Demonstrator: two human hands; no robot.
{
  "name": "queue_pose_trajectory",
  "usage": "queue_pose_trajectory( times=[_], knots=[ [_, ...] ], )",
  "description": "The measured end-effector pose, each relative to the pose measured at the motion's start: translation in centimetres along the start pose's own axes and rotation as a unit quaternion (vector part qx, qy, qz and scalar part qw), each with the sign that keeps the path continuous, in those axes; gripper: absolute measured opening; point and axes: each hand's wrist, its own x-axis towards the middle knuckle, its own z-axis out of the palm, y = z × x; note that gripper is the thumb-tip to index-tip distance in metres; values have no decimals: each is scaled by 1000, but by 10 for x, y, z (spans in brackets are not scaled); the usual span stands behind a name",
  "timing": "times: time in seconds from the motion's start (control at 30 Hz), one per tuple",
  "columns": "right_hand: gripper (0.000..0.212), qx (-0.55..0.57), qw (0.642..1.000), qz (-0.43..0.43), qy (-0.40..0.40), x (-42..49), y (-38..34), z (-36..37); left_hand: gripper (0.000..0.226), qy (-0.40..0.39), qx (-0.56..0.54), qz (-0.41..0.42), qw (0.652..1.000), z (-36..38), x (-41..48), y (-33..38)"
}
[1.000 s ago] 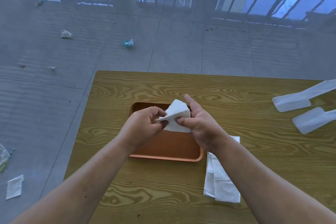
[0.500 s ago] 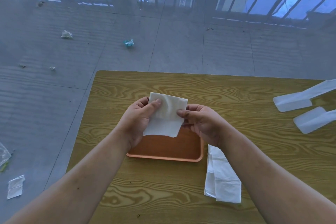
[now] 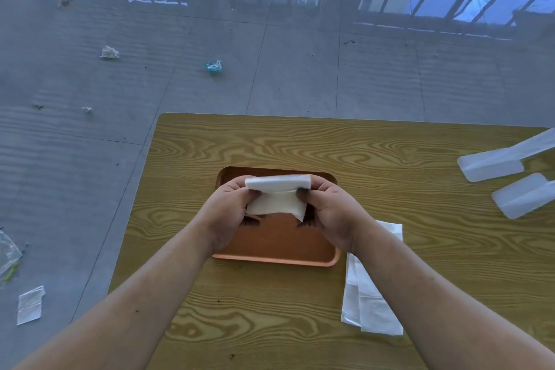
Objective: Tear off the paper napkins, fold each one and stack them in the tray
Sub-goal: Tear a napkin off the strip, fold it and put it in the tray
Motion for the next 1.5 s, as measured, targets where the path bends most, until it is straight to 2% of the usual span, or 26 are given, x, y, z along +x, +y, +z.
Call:
queue_pose_trajectory(
  times=[0.07, 0.13, 0.17, 0.27, 0.37, 0.43, 0.5, 0.57, 0.7, 0.77, 0.87, 0.93, 1.0, 1.07, 1.13, 1.23, 1.3, 1.4, 1.5],
  knots=[
    [32, 11, 1000, 2, -5, 2, 3, -2, 37, -12, -10, -17, 1000, -7, 3, -4],
    [35, 31, 999, 10, -20, 3, 7, -5, 57, -34, -22, -38, 998, -13, 6, -9],
    [36, 28, 999, 14, -21, 4, 10, -6, 59, -36, -12, -41, 998, -14, 8, -13],
    [23, -50, 998, 9, 27, 13, 26, -7, 32, -20, 33, -48, 998, -14, 15, -24],
    [36, -93, 994, 2, 59, 24, 42, -8, 37, -12, 4, -62, 998, -15, 25, -36],
    [40, -120, 990, -5, 78, 32, 51, -8, 21, 1, 55, -36, 998, -16, 33, -45],
    [42, -169, 980, -10, 107, 41, 59, -8, 33, 39, 157, 1, 987, -17, 43, -58],
    [43, -237, 962, -17, 138, 52, 65, -10, 34, 78, 225, 25, 971, -18, 54, -66],
    [47, -367, 912, -56, 175, 67, 74, -11, 30, 102, 330, 59, 937, -19, 71, -77],
    [50, -464, 860, -95, 188, 68, 79, -10, 37, 115, 394, 94, 907, -17, 73, -82],
    [48, -591, 761, -171, 205, 59, 85, -9, 49, 147, 512, 194, 824, -13, 66, -89],
    [42, -632, 716, -232, 184, 49, 92, -11, 44, 111, 572, 266, 768, -9, 58, -92],
    [39, -661, 691, -261, 132, 41, 102, -15, 44, 44, 623, 279, 729, -6, 52, -96],
    [42, -693, 683, -220, 77, 36, 111, -19, 51, -14, 668, 229, 708, -5, 50, -103],
    [48, -719, 673, -168, 47, 35, 115, -23, 58, -31, 688, 194, 699, -8, 51, -108],
    [53, -715, 680, -155, 55, 25, 116, -32, 63, -34, 709, 196, 677, 5, 47, -107],
    [55, -692, 700, -163, 65, 17, 112, -28, 61, -12, 705, 199, 681, 10, 43, -104],
    [51, -636, 739, -171, 141, -2, 111, -30, 52, 13, 684, 212, 698, 19, 39, -101],
    [38, -602, 750, -130, 242, -44, 117, -68, 45, -38, 656, 257, 708, 64, 36, -92]
  ],
)
